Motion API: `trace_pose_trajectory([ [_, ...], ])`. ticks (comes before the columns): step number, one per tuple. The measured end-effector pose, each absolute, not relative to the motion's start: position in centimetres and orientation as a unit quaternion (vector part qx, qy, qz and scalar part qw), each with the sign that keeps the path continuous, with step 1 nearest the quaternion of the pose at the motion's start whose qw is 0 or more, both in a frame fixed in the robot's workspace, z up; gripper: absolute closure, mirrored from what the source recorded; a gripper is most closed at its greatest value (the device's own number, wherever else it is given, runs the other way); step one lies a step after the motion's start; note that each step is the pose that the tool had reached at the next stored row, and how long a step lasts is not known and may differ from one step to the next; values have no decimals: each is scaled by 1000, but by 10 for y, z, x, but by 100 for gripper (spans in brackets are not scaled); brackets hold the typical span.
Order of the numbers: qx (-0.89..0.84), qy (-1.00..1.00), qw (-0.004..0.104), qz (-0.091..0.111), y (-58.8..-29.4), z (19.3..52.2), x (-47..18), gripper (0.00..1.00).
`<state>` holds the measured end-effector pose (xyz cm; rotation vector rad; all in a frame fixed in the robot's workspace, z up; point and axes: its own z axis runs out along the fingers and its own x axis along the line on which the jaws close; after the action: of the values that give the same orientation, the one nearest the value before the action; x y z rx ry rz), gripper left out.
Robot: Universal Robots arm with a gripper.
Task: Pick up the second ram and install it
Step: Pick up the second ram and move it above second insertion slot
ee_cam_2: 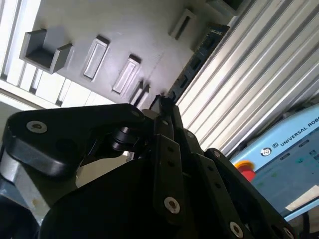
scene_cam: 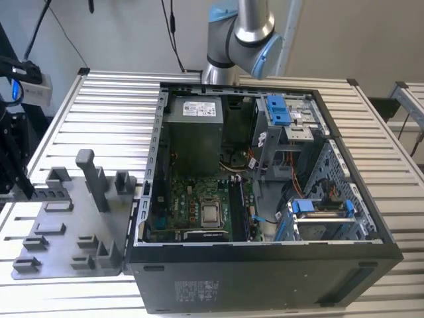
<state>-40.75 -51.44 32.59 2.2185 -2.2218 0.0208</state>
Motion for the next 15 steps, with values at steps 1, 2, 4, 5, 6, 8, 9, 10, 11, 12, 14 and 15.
trace_pose_trajectory([
  [1, 707, -708, 1, 7, -514, 330, -407, 86],
  [2, 707, -708, 1, 7, -514, 335, -407, 86],
  [4, 707, -708, 1, 7, -514, 344, -407, 86],
  [5, 707, -708, 1, 7, -514, 349, -407, 86],
  [6, 707, -708, 1, 7, -514, 353, -407, 86],
  [8, 707, -708, 1, 7, -514, 362, -407, 86],
  [9, 707, -708, 1, 7, -514, 367, -407, 86],
  [10, 707, -708, 1, 7, -514, 371, -407, 86],
  [11, 707, -708, 1, 7, -514, 376, -407, 86],
  [12, 707, -708, 1, 7, -514, 380, -407, 86],
  [14, 707, -708, 1, 7, -514, 389, -407, 86],
  [15, 707, -708, 1, 7, -514, 394, -407, 86],
])
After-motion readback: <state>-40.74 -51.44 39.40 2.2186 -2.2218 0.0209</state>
